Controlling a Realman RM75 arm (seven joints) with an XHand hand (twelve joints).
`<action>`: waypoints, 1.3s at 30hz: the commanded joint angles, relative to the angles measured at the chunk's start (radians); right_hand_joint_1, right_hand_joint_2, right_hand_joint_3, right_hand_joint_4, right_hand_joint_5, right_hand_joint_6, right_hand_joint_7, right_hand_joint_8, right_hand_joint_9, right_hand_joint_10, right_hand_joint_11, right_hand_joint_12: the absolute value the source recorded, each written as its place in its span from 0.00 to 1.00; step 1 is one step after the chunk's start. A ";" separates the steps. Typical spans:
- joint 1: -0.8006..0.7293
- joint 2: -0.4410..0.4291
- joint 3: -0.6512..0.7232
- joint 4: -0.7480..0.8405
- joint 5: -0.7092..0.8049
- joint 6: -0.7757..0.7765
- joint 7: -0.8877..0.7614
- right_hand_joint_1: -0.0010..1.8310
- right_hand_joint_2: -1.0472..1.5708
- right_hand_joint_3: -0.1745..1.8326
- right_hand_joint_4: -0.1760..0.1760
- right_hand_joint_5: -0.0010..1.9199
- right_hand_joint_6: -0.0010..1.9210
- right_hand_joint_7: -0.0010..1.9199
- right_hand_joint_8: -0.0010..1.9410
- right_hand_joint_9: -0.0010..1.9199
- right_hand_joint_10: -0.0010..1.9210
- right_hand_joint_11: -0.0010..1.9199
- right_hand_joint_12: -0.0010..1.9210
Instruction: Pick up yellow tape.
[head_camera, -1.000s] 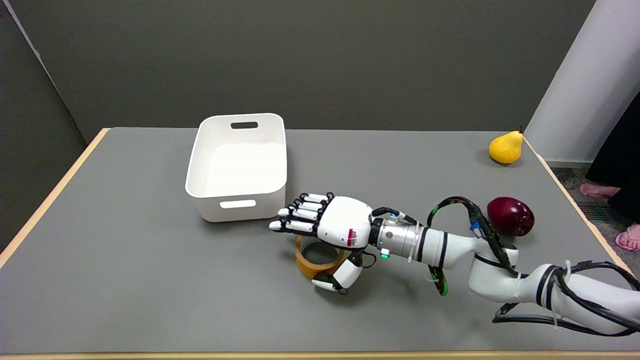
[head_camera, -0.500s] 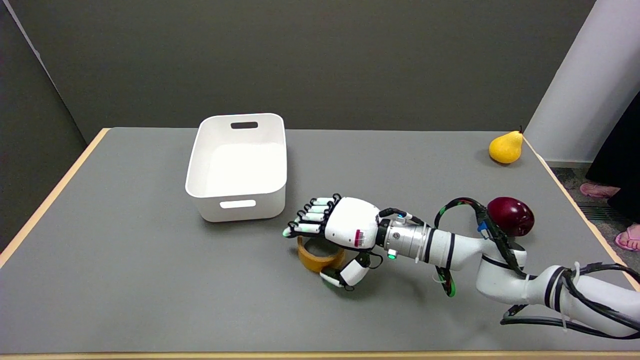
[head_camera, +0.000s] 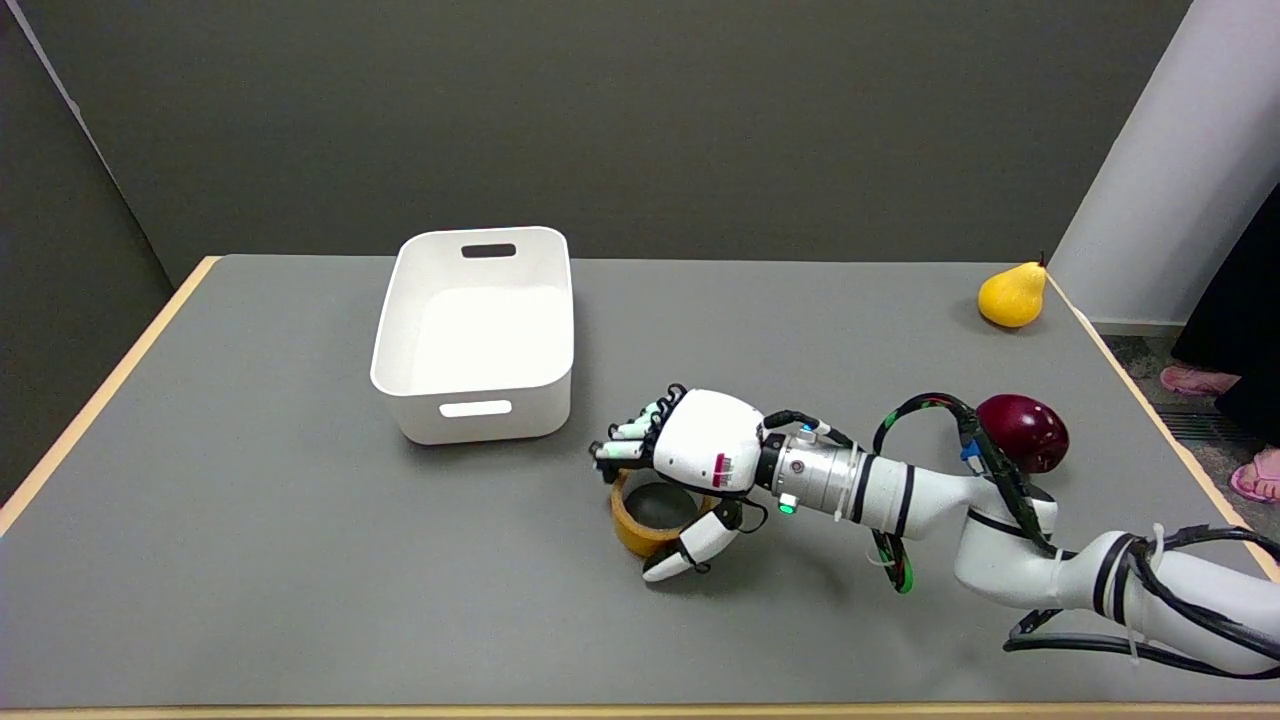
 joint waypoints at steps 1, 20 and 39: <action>0.000 -0.005 0.005 -0.003 0.038 -0.002 0.000 0.64 0.86 0.16 0.10 0.28 0.79 0.44 0.71 0.43 0.65 0.42 0.85; 0.089 -0.009 0.315 0.166 0.088 -0.028 -0.023 0.65 0.81 0.28 0.16 0.31 0.79 0.46 0.69 0.45 0.68 0.45 0.90; 0.629 -0.448 -0.047 -0.368 0.255 -0.117 -0.268 0.65 0.80 0.29 0.22 0.32 0.80 0.47 0.69 0.45 0.69 0.45 0.92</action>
